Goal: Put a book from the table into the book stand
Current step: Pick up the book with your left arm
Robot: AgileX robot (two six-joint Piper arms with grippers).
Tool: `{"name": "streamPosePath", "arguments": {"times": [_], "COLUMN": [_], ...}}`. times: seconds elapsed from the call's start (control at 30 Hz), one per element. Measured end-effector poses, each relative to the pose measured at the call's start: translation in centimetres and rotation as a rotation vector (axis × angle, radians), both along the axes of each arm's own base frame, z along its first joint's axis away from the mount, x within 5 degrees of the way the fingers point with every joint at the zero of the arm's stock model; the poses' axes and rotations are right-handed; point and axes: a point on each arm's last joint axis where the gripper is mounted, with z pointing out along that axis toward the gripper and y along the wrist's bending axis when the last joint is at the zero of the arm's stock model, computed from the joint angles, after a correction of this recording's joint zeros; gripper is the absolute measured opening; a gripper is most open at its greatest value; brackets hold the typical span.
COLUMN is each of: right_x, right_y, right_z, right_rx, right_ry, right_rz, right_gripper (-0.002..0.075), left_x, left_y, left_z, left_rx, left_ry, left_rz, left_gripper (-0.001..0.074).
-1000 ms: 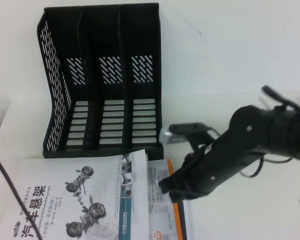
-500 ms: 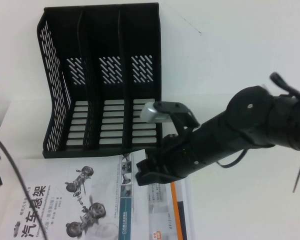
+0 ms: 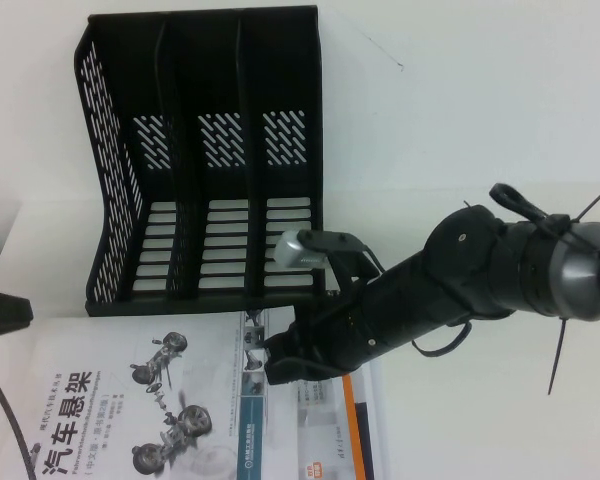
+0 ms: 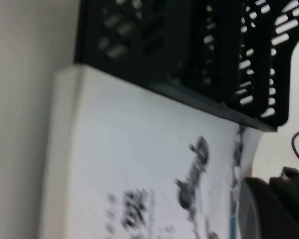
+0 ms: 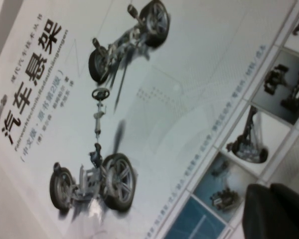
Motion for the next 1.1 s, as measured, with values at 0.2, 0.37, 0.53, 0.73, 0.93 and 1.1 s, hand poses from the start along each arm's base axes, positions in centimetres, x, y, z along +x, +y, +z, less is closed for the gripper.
{"name": "streamPosePath", "arguments": {"times": [0.2,0.37,0.53,0.73,0.93,1.1], "right_x": [0.0,0.0,-0.3,-0.4,-0.4,-0.4], "right_y": [0.1,0.1,0.1,0.2,0.2,0.2], "right_z": [-0.2,-0.2,-0.2,-0.2,-0.2,-0.2], "right_rx": [0.004,0.006,0.010,0.012,0.012,0.012], "right_ry": [0.011,0.002,0.014,0.023,0.021,0.018], "right_rz": [-0.004,0.013,0.042,0.054,0.056,0.058], "right_gripper": [0.0004,0.0004,0.0004,0.0004,0.0004,0.0004], "left_x": [2.0,2.1,2.2,2.0,1.2,0.6], "left_y": [2.0,3.2,3.6,3.3,2.5,2.1], "left_z": [-2.6,-5.0,-5.8,-7.2,-8.5,-9.1], "left_rx": [-0.035,-0.071,-0.079,-0.109,-0.129,-0.136], "left_ry": [0.085,0.166,0.178,0.156,0.106,0.110], "left_rz": [0.016,0.044,0.043,0.027,0.006,0.009], "left_gripper": [0.0246,0.0475,0.0519,0.0523,0.0524,0.0524]}}
